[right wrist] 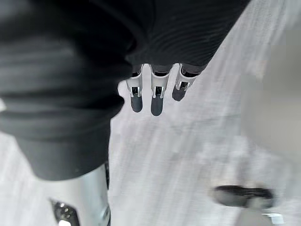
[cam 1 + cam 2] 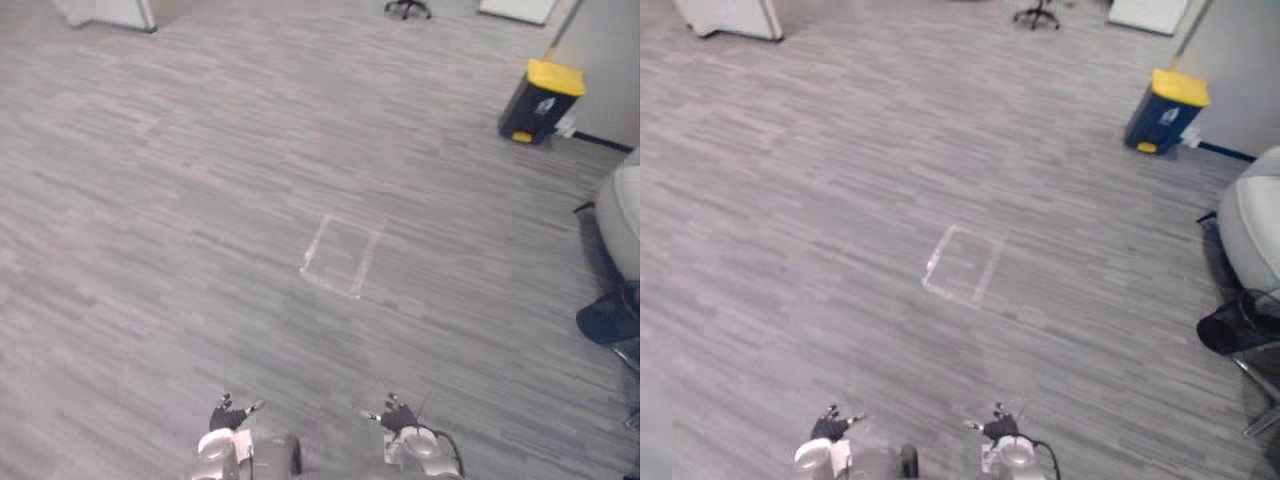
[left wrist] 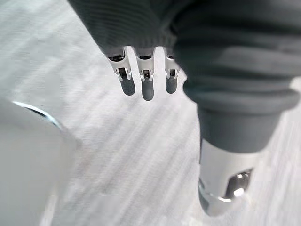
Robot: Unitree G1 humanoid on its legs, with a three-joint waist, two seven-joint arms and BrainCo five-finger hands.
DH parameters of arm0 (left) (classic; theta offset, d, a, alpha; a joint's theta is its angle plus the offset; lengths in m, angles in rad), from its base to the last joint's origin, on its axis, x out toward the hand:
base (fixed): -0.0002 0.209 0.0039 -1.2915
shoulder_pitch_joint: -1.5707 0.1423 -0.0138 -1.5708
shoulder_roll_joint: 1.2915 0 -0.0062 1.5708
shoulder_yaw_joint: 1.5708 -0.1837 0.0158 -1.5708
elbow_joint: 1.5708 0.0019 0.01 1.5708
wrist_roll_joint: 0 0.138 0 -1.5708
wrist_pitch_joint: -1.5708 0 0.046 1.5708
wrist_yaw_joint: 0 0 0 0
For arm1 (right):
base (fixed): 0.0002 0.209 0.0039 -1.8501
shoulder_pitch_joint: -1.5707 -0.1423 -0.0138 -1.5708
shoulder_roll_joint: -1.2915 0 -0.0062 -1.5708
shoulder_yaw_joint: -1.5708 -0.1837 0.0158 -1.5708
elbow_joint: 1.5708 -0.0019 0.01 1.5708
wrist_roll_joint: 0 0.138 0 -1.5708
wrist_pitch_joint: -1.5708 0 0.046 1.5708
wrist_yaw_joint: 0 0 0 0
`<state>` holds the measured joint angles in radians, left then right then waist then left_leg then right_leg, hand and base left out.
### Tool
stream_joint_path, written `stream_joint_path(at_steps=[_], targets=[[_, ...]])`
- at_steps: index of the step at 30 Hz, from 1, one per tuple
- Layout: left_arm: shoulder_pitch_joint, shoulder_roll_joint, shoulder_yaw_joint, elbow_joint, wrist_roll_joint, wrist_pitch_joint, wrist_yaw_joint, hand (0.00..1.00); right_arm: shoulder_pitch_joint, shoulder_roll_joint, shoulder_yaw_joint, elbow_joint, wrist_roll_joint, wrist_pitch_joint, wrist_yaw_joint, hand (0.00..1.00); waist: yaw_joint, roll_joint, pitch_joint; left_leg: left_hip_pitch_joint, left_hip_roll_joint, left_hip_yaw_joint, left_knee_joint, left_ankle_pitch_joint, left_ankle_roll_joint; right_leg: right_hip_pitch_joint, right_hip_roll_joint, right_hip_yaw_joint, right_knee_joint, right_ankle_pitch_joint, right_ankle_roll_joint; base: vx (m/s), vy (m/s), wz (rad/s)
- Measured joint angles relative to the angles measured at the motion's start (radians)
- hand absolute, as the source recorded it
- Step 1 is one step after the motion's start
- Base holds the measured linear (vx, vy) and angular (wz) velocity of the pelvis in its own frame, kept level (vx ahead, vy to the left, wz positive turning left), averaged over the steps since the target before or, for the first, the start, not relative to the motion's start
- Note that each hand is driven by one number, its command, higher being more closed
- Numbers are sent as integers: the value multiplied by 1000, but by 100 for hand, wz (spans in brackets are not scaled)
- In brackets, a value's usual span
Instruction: Organize the slippers on the shoe rack
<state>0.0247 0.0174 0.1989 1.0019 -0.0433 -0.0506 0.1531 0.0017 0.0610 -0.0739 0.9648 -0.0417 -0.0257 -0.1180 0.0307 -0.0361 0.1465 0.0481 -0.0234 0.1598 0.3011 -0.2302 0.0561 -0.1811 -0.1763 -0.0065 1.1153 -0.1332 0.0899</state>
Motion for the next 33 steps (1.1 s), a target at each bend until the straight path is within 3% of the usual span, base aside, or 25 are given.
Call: stream_joint_path(at_steps=[2,4,5,6,8,9,10,12,13,14,15,16,17,20,21,23,24,25,26,28,29,30,31,32,33], targets=[[-2,-7,6,3,0,0,0,0,-1,0,-2,-9,0,-1,1,0,0,-4,-3,93,12,4,-68,-5,4,-80,5,-66,-51,-44,-21,407,53,-2],[-8,-11,11,5,-1,1,-1,0,-12,1,-19,-7,0,-1,1,0,-2,-7,0,166,26,4,-128,-18,-5,-122,16,-139,-216,-89,-36,497,-27,5],[-9,-13,11,8,-1,2,-2,0,-15,1,-31,-7,0,-3,1,0,-3,-6,1,198,37,1,-139,-36,-7,-141,38,-172,-370,-84,-44,416,-82,11],[-10,-14,10,10,0,4,-2,0,-22,1,-36,-7,2,-3,1,0,-11,-7,0,210,42,-7,-144,-49,-10,-141,62,-179,-560,-47,-48,406,-123,21],[-4,-23,11,10,1,3,-4,0,-26,1,-39,-3,3,-3,1,0,-29,-11,-1,243,33,-38,-157,-85,-27,-136,94,-137,-787,41,-55,447,-162,44],[-1,-29,13,10,2,4,-5,0,-30,-3,-38,-5,3,-2,1,0,-40,-3,-2,263,39,-64,-156,-106,-35,-138,106,-116,-762,108,-82,519,-207,59],[-1,-43,20,11,4,7,-6,0,-34,-11,-36,-4,3,0,1,0,-44,7,-8,283,56,-96,-132,-108,-37,-140,116,-125,-700,92,-101,524,-236,49],[2,-58,25,9,4,7,-6,0,-30,-22,-29,1,3,6,1,0,-37,46,-30,181,97,-151,112,-105,-43,-107,135,-158,-682,32,-118,573,-269,32],[2,-67,43,8,5,8,-7,0,-30,-23,-21,-1,3,6,1,0,-41,64,-31,125,111,-170,247,-85,-76,-84,151,-171,-691,15,-124,535,-225,13],[2,-80,68,1,6,10,-8,0,-27,-29,4,-3,6,9,-1,0,-39,88,-31,22,139,-190,477,22,-142,-36,187,-171,-714,-11,-139,557,-173,-13],[6,-78,78,-9,9,11,-10,0,-22,-30,17,-4,7,9,-1,0,-32,91,-27,-38,164,-191,621,73,-167,5,208,-160,-733,-26,-154,558,-151,-41],[15,-77,78,-18,15,10,-11,0,-21,-25,22,-4,16,9,-1,0,-24,96,-26,-82,191,-170,724,59,-161,54,233,-142,-756,-41,-168,558,-102,-63],[17,-68,77,-31,16,10,-13,0,-14,-13,29,-1,29,9,-4,0,-20,84,-18,-125,209,-137,786,29,-148,120,246,-115,-786,-58,-177,531,-88,-66],[26,-52,65,-65,15,9,-23,0,-6,0,35,-1,45,9,-11,0,-18,56,-19,-261,206,-77,723,-43,-129,243,244,-47,-877,-79,-174,527,-49,-65],[27,-50,55,-69,14,7,-22,0,-7,0,20,1,45,9,-11,0,-14,55,-19,-298,197,-55,593,-77,-124,288,237,-22,-910,-76,-166,480,96,-70],[25,-48,50,-72,12,-2,-22,0,-6,4,-27,4,45,9,-12,0,1,49,-19,-329,144,-77,303,-60,-116,340,203,21,-939,-98,-144,493,177,-73],[24,-49,47,-81,12,-7,-22,0,-6,3,-46,5,45,8,-15,0,8,42,-19,-347,97,-135,141,15,-122,361,172,49,-948,-123,-121,407,218,-63],[24,-49,45,-82,12,-8,-21,0,-3,3,-47,8,44,8,-17,0,12,35,-24,-349,81,-147,108,64,-134,360,160,60,-949,-135,-112,494,279,-83],[33,-38,15,-66,13,-10,-20,0,1,-4,-44,36,44,6,-16,0,17,34,-49,-340,47,-161,90,139,-111,367,140,96,-948,-152,-103,512,294,-55],[22,-22,9,-57,13,-9,-20,0,5,9,-41,42,43,11,-11,0,6,12,-54,-320,21,-114,100,94,-74,355,93,105,-886,-153,-100,566,309,-44],[20,-20,11,-56,13,-9,-19,0,16,4,-42,33,43,10,-10,0,9,4,-51,-291,19,-78,103,72,-44,299,83,110,-748,-143,-81,548,304,-61],[17,-17,8,-48,13,-9,-19,0,16,8,-43,33,41,11,-7,0,9,3,-48,-246,18,-52,96,51,-22,225,75,106,-561,-107,-28,532,300,-62],[15,-13,4,-42,14,-8,-20,0,16,6,-43,30,40,11,-6,0,8,2,-47,-220,17,-39,89,43,-18,193,68,107,-480,-85,-8,418,223,-56],[8,-7,-1,-17,21,-4,-20,0,14,6,-45,22,41,8,-4,0,5,1,-41,-144,14,-11,65,33,-6,129,50,85,-292,-74,7,396,195,-53],[7,-8,-2,-7,21,-1,-20,0,16,6,-45,9,41,7,-3,0,4,5,-34,-77,14,4,36,31,-4,100,35,43,-205,-79,0,370,177,-55]])
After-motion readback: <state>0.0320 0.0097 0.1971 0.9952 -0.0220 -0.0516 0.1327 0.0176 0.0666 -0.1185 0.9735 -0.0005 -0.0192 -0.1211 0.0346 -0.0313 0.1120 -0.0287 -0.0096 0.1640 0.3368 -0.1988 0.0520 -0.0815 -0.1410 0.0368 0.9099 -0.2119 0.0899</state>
